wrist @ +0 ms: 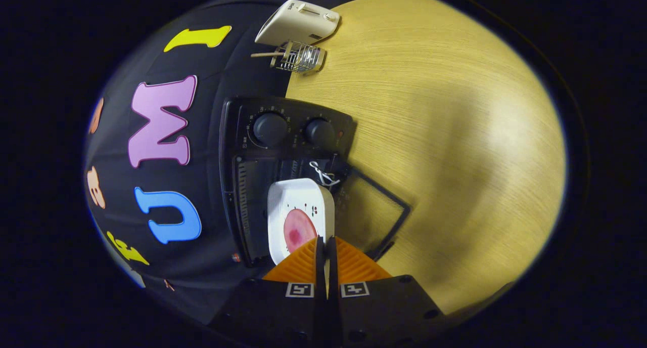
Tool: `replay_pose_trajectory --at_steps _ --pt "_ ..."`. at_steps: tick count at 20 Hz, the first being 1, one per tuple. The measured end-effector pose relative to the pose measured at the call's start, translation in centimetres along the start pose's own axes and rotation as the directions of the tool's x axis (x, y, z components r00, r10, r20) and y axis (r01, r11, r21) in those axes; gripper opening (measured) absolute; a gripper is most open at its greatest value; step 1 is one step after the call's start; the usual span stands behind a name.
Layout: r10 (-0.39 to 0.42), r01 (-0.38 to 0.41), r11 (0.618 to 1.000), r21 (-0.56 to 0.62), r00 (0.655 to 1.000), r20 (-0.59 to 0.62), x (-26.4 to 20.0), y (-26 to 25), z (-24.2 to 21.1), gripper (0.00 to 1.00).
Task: Open the toaster oven, put the food inside, and close the toaster oven door.
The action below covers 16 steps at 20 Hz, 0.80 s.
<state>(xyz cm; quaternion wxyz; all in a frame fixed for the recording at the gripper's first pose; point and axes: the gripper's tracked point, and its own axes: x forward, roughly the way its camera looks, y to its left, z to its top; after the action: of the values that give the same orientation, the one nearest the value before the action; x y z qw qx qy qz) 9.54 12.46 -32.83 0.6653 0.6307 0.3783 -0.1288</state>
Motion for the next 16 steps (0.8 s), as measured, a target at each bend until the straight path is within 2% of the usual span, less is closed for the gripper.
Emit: replay_pose_trajectory --at_steps 4,7,12,16 --pt "-0.001 0.001 0.996 0.085 1.000 -0.001 4.0 2.5 -2.0 0.05" --pt "-0.043 0.033 0.992 0.125 0.997 0.072 5.8 2.8 -1.3 0.05" --pt "-0.066 0.018 0.967 0.253 0.981 0.185 8.2 4.5 0.1 0.05" --pt "-0.084 0.027 0.948 0.317 0.982 0.167 10.7 5.2 -2.3 0.06"
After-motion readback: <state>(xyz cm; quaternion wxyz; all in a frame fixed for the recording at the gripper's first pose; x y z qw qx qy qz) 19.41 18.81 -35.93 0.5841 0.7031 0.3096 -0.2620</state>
